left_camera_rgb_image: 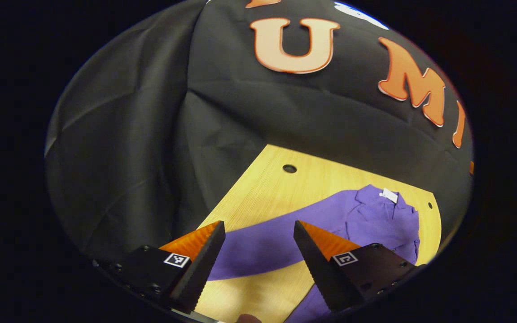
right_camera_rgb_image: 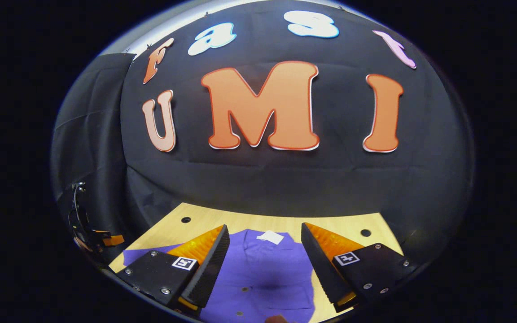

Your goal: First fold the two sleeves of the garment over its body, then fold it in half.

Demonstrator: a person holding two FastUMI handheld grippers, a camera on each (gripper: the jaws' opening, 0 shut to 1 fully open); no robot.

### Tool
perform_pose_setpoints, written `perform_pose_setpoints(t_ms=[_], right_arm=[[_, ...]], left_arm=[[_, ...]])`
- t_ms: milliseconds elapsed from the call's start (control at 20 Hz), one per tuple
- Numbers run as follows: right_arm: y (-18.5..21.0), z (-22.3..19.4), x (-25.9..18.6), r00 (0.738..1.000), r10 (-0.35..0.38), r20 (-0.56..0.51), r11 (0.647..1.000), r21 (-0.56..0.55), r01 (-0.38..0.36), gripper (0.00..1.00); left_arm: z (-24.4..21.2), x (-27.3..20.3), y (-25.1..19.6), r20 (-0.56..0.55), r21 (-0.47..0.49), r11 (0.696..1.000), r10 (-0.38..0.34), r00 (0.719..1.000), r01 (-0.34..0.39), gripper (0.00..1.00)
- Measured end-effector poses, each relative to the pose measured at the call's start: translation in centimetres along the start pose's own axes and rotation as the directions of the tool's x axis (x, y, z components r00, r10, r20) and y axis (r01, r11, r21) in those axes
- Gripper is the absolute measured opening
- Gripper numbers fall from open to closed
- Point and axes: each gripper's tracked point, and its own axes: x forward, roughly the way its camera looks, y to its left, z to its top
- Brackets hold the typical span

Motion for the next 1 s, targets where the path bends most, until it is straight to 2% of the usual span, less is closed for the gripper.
perform_pose_setpoints(t_ms=[50, 100, 150, 200, 350, 400, 450, 500, 550, 800, 1000], right_arm=[[-0.9, 0.2, -0.8, 1.0, -0.014, 0.013, 1.0, -0.004, 0.014, 0.95], [-1.4, 0.7, -1.8, 0.999, -0.025, 0.029, 1.0, -0.002, 0.025, 0.95], [-2.3, 1.1, -2.5, 0.998, -0.043, 0.043, 0.999, 0.0, 0.043, 1.0], [-3.0, 1.5, -3.3, 0.997, -0.06, 0.058, 0.998, 0.003, 0.06, 0.95], [-4.8, 2.8, -5.4, 0.99, -0.094, 0.109, 0.995, -0.015, 0.097, 0.95], [-5.2, 3.1, -6.0, 0.987, -0.098, 0.127, 0.995, -0.018, 0.101, 1.0], [-5.4, 3.4, -6.5, 0.985, -0.101, 0.142, 0.994, -0.016, 0.104, 0.95], [-5.5, 3.6, -6.9, 0.983, -0.098, 0.155, 0.995, -0.009, 0.1, 1.0], [-5.7, 3.6, -7.1, 0.983, -0.095, 0.16, 0.995, -0.005, 0.097, 0.95], [-6.5, 2.9, -8.5, 0.982, -0.106, 0.157, 0.993, -0.031, 0.112, 0.95], [-6.6, 1.8, -8.9, 0.985, -0.11, 0.13, 0.993, -0.034, 0.115, 0.95]], left_arm=[[-1.2, 1.0, 0.1, -0.027, -0.007, 1.0, 0.012, 1.0, -0.012, 0.99], [-2.2, 1.9, 0.2, -0.061, -0.016, 1.0, 0.013, 0.998, -0.014, 0.99], [-3.3, 2.7, 0.1, -0.101, -0.025, 1.0, 0.011, 0.995, -0.014, 0.99], [-4.2, 3.5, 0.1, -0.14, -0.045, 0.999, 0.015, 0.99, -0.021, 1.0], [-7.3, 5.5, 0.9, -0.246, -0.058, 0.997, 0.042, 0.968, -0.058, 1.0], [-8.3, 6.2, 1.4, -0.282, -0.058, 0.995, 0.056, 0.958, -0.076, 1.0], [-9.3, 6.8, 1.7, -0.313, -0.058, 0.994, 0.073, 0.947, -0.095, 1.0], [-10.2, 7.3, 2.1, -0.344, -0.058, 0.992, 0.087, 0.935, -0.114, 1.0], [-11.1, 7.6, 2.4, -0.374, -0.065, 0.99, 0.09, 0.923, -0.123, 0.99], [-14.6, 8.9, 3.6, -0.528, -0.132, 0.982, 0.048, 0.848, -0.138, 1.0], [-16.0, 11.2, 4.8, -0.591, -0.159, 0.974, 0.035, 0.806, -0.16, 0.98]])
